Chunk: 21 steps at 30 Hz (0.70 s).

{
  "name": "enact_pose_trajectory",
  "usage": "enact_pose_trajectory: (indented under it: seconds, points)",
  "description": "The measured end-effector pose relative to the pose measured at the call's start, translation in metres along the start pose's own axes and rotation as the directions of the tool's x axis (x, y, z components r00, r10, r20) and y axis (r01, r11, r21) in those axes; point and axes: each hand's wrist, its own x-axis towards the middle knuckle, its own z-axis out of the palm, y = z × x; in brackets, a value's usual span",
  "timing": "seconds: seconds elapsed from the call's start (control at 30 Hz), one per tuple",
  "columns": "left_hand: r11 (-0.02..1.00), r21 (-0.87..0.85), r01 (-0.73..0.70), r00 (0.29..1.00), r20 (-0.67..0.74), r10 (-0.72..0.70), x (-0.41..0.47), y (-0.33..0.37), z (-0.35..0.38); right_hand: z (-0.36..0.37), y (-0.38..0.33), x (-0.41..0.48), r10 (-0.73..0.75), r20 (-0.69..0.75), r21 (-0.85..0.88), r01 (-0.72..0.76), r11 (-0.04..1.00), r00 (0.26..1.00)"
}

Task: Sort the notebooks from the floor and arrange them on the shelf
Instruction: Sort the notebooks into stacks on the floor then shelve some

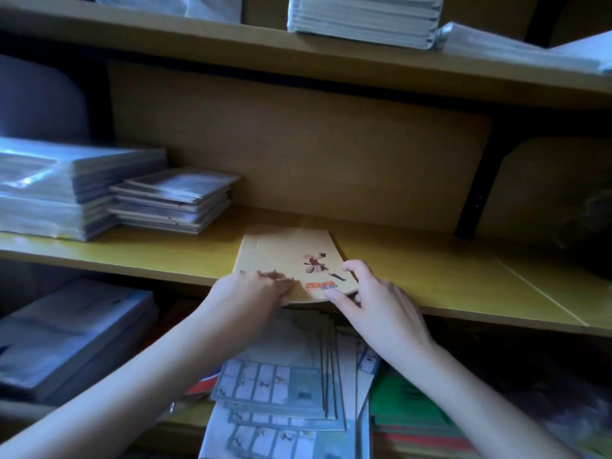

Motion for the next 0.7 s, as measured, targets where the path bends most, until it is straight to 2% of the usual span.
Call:
enact_pose_trajectory:
  seconds: [0.13,0.2,0.27,0.43,0.5,0.6,0.7]
  points:
    - [0.999,-0.04,0.001,0.999,-0.046,-0.002,0.011,-0.022,0.004,0.012,-0.007,0.006,-0.052,-0.091,-0.148,0.038,0.988,0.994]
    - [0.993,-0.109,0.042,0.996,-0.07,-0.05,0.015,-0.033,0.01,0.017,-0.009,0.01,-0.124,-0.154,-0.135,0.104,0.985,0.98]
    - [0.983,-0.161,0.083,0.991,-0.089,-0.098,0.019,-0.042,0.016,0.023,-0.013,0.014,-0.19,-0.151,-0.086,0.179,0.98,0.97]
    - [0.945,-0.285,0.158,0.973,-0.121,-0.198,0.03,-0.056,0.019,0.034,-0.021,0.029,-0.198,0.068,0.061,0.194,0.979,0.978]
    - [0.93,-0.31,0.198,0.963,-0.114,-0.243,0.036,-0.061,0.02,0.037,-0.023,0.035,-0.189,0.14,0.047,0.184,0.982,0.972]
    - [0.918,-0.296,0.263,0.945,-0.113,-0.307,0.045,-0.065,0.022,0.042,-0.026,0.046,-0.173,0.229,0.003,0.177,0.984,0.958]
    - [0.911,-0.194,0.363,0.913,-0.123,-0.389,0.052,-0.062,0.019,0.044,-0.033,0.056,-0.184,0.27,0.004,0.19,0.982,0.945]
